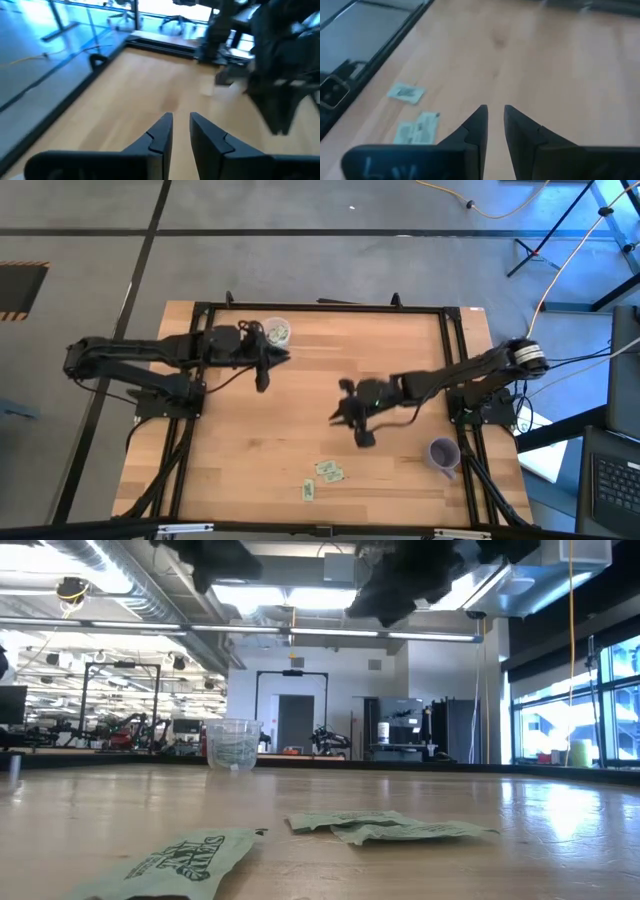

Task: Pick and place items into bin
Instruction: Put the stevia packet into the transparent bin

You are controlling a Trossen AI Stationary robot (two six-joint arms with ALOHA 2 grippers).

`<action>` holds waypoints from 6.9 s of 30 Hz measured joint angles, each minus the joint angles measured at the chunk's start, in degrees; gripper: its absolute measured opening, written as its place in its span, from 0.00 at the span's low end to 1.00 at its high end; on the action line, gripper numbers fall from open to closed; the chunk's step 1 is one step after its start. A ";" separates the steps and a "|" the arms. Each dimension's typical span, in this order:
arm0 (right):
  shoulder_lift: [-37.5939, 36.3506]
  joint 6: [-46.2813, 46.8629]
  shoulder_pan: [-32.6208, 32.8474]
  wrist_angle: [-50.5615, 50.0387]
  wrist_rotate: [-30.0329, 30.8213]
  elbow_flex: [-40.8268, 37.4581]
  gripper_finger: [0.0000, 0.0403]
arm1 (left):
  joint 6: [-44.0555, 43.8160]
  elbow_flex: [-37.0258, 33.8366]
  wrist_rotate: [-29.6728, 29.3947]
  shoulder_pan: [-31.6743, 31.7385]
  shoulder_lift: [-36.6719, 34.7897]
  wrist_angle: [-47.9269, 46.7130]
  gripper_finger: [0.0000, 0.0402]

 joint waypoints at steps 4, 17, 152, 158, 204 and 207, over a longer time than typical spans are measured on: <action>5.06 0.33 4.31 0.42 0.02 -0.04 0.17 | -1.23 0.00 -0.08 -3.60 0.24 -0.08 0.17; 13.85 8.42 10.54 15.33 0.08 -0.04 0.17 | -1.21 0.00 -0.15 -8.99 2.03 -0.88 0.18; 34.35 -3.01 -33.65 -17.12 -6.08 52.77 0.00 | -2.26 -22.95 -44.58 -34.92 -12.84 29.95 0.18; 42.25 -5.14 -33.71 -19.91 -5.65 57.88 0.00 | -2.26 -22.95 -45.39 -34.92 -12.84 29.93 0.18; 32.26 -11.00 -21.15 -35.44 -5.60 58.28 0.18 | -2.22 -22.97 -46.73 -34.92 -12.84 26.03 0.18; 29.18 -8.37 -17.97 -34.94 -5.58 53.64 0.18 | -2.17 -22.97 -45.81 -34.92 -12.84 25.96 0.18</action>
